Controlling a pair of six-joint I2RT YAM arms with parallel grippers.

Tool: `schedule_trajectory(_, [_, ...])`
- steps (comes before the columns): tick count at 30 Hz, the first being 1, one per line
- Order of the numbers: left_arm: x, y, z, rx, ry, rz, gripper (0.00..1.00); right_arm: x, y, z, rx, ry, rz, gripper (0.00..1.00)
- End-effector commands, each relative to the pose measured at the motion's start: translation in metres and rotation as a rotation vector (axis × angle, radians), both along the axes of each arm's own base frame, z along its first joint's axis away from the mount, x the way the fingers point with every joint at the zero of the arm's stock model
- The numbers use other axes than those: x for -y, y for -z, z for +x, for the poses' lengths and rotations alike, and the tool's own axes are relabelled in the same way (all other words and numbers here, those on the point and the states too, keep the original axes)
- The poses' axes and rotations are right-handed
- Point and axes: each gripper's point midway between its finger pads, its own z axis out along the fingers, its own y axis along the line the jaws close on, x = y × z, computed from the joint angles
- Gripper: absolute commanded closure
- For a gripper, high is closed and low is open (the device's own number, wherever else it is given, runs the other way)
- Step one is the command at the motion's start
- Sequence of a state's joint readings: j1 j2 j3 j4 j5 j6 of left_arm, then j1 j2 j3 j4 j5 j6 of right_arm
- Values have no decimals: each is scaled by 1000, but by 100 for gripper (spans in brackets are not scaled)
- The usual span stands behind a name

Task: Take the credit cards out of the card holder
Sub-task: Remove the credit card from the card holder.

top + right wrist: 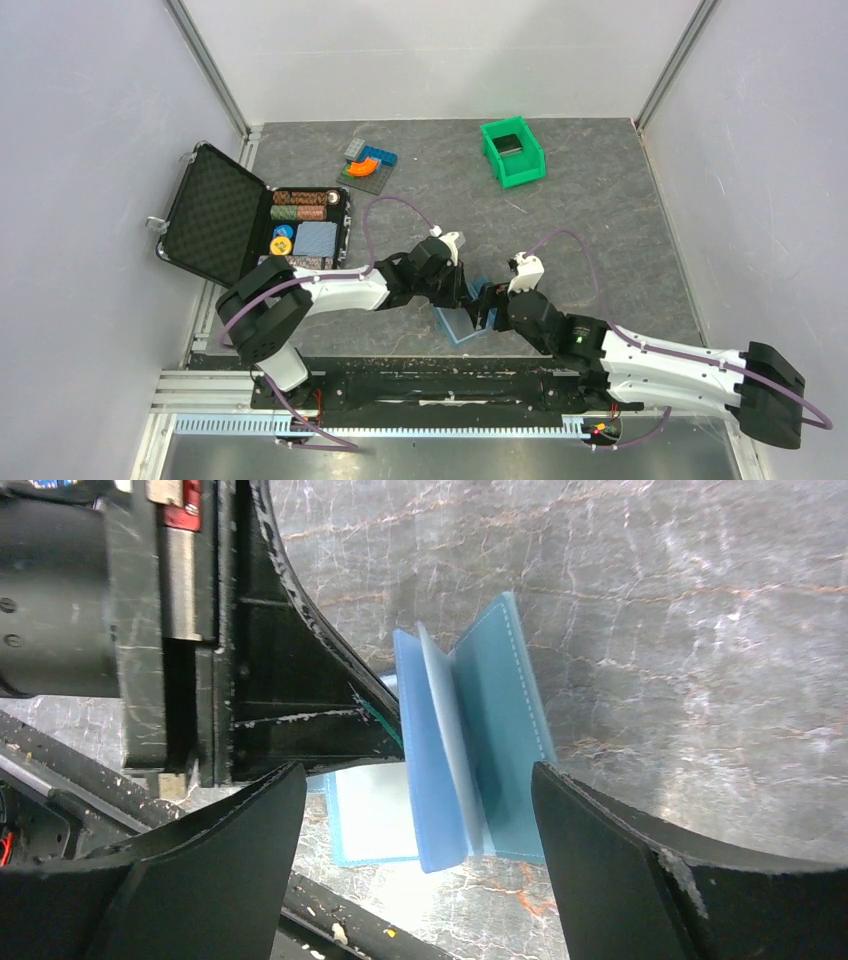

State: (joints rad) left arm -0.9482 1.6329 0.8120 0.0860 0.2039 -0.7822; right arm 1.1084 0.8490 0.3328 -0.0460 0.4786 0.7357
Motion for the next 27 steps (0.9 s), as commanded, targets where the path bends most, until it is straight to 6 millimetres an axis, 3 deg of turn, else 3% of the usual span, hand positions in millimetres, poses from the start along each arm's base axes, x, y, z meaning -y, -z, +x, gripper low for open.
schedule_trajectory(1, [22,-21,13,60,38,-71,79,11,-28,11,72,45,-28,14])
schedule_trajectory(5, [29,-18,17,59,49,-66,80,11,-36,10,99,9,-42,18])
schedule_trajectory(15, [35,0,28,45,58,-27,80,-1,-46,6,159,-101,-38,45])
schedule_trajectory(19, [35,3,31,39,55,-28,80,-6,-38,5,156,-128,-64,55])
schedule_trajectory(27, [35,10,31,20,57,-14,79,-17,-14,7,149,-171,-110,63])
